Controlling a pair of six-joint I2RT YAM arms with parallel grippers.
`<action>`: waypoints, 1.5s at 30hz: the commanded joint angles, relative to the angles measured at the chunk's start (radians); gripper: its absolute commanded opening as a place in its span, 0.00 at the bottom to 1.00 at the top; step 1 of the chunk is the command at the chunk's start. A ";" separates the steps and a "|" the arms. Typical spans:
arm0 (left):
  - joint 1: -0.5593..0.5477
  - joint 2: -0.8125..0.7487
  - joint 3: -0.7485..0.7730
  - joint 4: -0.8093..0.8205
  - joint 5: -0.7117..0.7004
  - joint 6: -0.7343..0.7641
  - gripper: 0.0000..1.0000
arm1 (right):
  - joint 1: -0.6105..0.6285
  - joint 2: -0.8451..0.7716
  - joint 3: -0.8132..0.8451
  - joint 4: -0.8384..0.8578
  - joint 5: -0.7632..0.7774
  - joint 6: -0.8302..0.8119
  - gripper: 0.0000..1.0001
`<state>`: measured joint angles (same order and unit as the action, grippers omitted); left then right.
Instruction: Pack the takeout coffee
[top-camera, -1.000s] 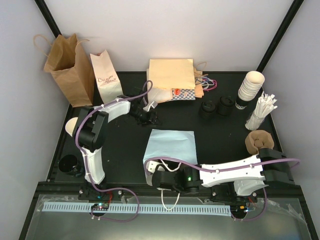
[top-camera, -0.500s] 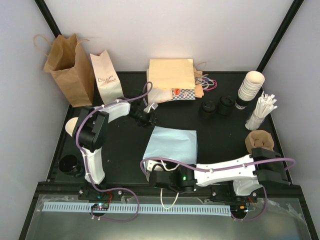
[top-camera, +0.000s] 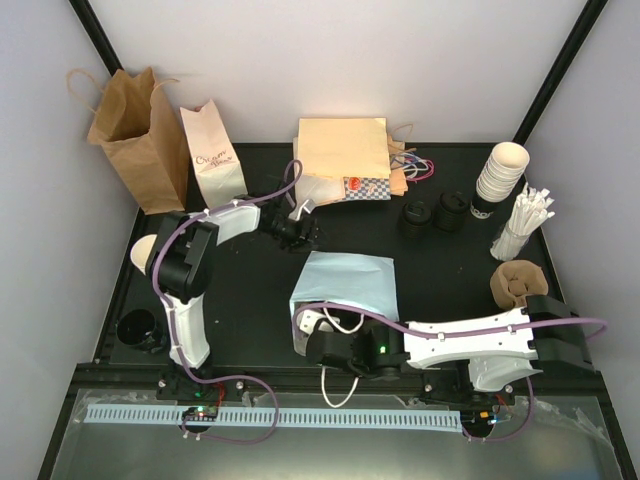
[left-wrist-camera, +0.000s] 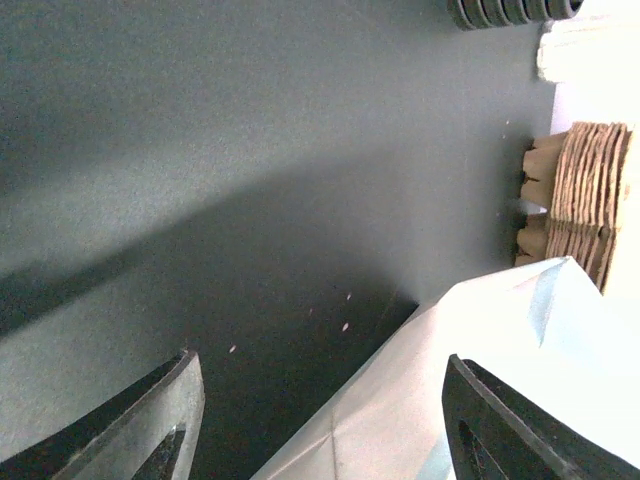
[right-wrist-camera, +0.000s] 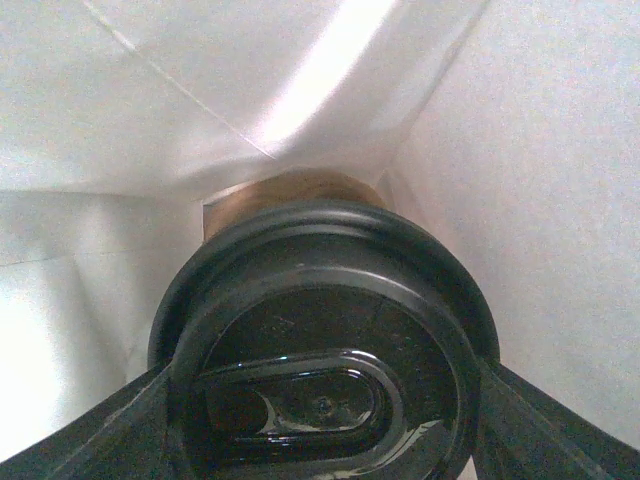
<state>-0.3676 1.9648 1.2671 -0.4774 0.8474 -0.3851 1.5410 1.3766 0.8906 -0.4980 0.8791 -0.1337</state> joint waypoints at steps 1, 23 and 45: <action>0.004 0.056 0.033 0.072 0.055 -0.041 0.69 | -0.011 -0.017 -0.006 0.025 0.005 -0.009 0.47; -0.014 0.142 0.057 -0.048 0.195 0.082 0.40 | -0.024 -0.042 -0.020 0.034 -0.041 -0.021 0.46; -0.022 0.073 -0.037 -0.061 0.179 0.106 0.08 | -0.026 0.034 0.030 -0.054 -0.137 0.030 0.45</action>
<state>-0.3813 2.0804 1.2266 -0.5495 1.0149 -0.2874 1.5230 1.3796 0.8864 -0.5179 0.7856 -0.1356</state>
